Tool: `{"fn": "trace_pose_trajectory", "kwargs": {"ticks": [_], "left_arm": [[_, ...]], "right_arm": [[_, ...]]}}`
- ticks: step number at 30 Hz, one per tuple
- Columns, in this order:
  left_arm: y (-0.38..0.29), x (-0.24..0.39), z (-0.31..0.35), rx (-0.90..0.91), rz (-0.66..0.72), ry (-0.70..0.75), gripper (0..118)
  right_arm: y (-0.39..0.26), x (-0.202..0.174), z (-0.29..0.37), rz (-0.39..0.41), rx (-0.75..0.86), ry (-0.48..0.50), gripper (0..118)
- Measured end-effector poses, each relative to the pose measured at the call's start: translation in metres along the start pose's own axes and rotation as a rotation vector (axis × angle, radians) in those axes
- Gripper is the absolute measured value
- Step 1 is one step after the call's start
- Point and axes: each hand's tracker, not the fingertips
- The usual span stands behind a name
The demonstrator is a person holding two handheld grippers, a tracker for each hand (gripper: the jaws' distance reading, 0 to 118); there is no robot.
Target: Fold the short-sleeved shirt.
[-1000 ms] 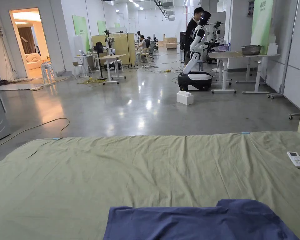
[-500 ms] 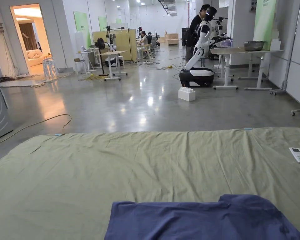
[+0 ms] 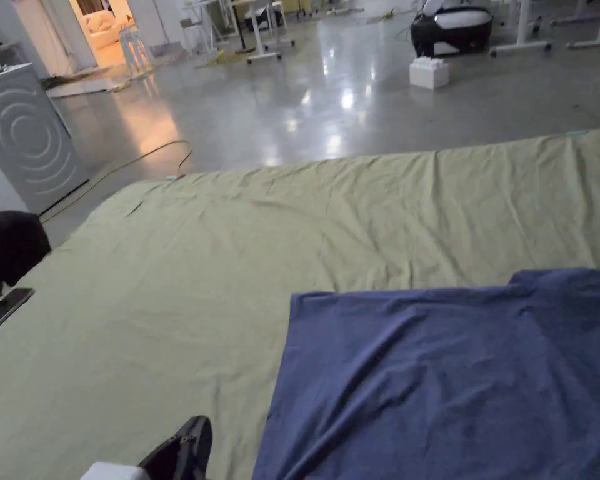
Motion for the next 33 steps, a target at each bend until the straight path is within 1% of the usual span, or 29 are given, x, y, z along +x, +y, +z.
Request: {"fn": "trace_pose_trajectory", "kwargs": {"ticks": [2, 3, 4, 6, 7, 8, 10, 12, 14, 17, 18, 19, 20, 21, 23, 24, 28, 29, 30, 32, 33], "left_arm": [[-0.025, -0.012, -0.015, -0.078, 0.048, -0.013, 0], [-0.036, -0.018, -0.022, -0.123, 0.070, -0.041, 5], [-0.050, -0.022, -0.030, -0.155, 0.079, -0.064, 18], [-0.077, -0.031, -0.046, -0.213, 0.104, -0.144, 55], [-0.090, -0.034, -0.054, -0.242, 0.121, -0.175, 62], [-0.102, -0.036, -0.061, -0.264, 0.141, -0.191, 63], [-0.121, -0.040, -0.074, -0.330, 0.142, -0.179, 63], [-0.132, -0.044, -0.087, -0.383, 0.172, -0.140, 63], [-0.137, -0.045, -0.098, -0.412, 0.209, -0.149, 63], [-0.142, -0.044, -0.113, -0.453, 0.213, -0.188, 63], [-0.142, -0.041, -0.116, -0.470, 0.219, -0.197, 58], [-0.141, -0.039, -0.118, -0.461, 0.213, -0.195, 48], [-0.140, -0.038, -0.119, -0.452, 0.212, -0.211, 30], [-0.141, -0.037, -0.122, -0.455, 0.216, -0.228, 15], [-0.141, -0.032, -0.131, -0.496, 0.178, -0.222, 14], [-0.141, -0.029, -0.135, -0.524, 0.160, -0.217, 10], [-0.140, -0.022, -0.151, -0.578, 0.104, -0.193, 9], [-0.139, -0.021, -0.154, -0.603, 0.070, -0.189, 9], [-0.138, -0.018, -0.157, -0.622, 0.049, -0.190, 9], [-0.134, -0.012, -0.162, -0.652, 0.007, -0.177, 9], [-0.136, -0.014, -0.165, -0.660, -0.007, -0.174, 9]], "right_arm": [[-0.004, 0.001, -0.001, 0.002, -0.002, -0.002, 0], [-0.007, 0.002, -0.002, 0.000, -0.018, -0.001, 0], [-0.010, 0.002, -0.004, 0.001, -0.030, -0.003, 0], [-0.015, 0.003, -0.007, -0.001, -0.051, -0.012, 0], [-0.016, 0.004, -0.008, -0.009, -0.059, -0.013, 0], [-0.022, 0.008, -0.007, -0.020, -0.065, -0.014, 0], [-0.028, 0.013, -0.007, -0.031, -0.079, -0.019, 0], [-0.027, 0.012, -0.008, -0.030, -0.088, -0.031, 0], [-0.025, 0.013, -0.009, -0.033, -0.097, -0.036, 0], [-0.024, 0.014, -0.011, -0.051, -0.113, -0.040, 0], [-0.024, 0.014, -0.011, -0.055, -0.114, -0.041, 0], [-0.024, 0.014, -0.011, -0.058, -0.114, -0.044, 0], [-0.023, 0.012, -0.010, -0.057, -0.114, -0.044, 0], [-0.022, 0.012, -0.010, -0.054, -0.114, -0.045, 0], [-0.022, 0.011, -0.010, -0.041, -0.115, -0.051, 0], [-0.022, 0.011, -0.010, -0.033, -0.118, -0.053, 0], [-0.023, 0.015, -0.006, -0.008, -0.123, -0.076, 0], [-0.023, 0.019, -0.004, -0.009, -0.127, -0.088, 0], [-0.024, 0.023, -0.003, -0.007, -0.129, -0.104, 0], [-0.025, 0.036, 0.001, -0.016, -0.138, -0.172, 0], [-0.026, 0.043, 0.001, -0.031, -0.158, -0.193, 7]]}}
